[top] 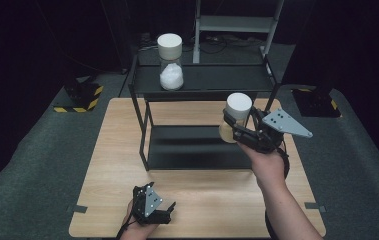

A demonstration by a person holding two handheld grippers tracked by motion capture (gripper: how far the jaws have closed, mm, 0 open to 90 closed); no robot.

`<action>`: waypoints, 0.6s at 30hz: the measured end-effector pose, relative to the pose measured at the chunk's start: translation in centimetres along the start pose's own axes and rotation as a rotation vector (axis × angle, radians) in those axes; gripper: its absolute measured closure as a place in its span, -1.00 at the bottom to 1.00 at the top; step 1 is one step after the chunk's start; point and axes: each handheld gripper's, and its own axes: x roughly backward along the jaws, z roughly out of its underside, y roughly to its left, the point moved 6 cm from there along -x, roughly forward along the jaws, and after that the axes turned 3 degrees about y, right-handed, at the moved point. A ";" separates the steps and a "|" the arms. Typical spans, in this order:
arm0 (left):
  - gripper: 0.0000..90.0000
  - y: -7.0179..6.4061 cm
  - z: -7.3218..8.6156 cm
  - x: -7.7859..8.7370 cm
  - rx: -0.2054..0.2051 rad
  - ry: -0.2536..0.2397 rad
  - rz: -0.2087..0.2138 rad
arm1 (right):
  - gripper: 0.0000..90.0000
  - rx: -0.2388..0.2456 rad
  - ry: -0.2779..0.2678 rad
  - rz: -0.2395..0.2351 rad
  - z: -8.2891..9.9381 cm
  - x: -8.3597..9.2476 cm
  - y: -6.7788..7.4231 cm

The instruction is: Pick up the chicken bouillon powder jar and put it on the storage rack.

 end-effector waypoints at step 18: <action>-0.97 0.0 0.1 0.0 0.007 -0.005 0.000 | -0.25 0.015 -0.073 0.014 -4.6 0.1 -0.5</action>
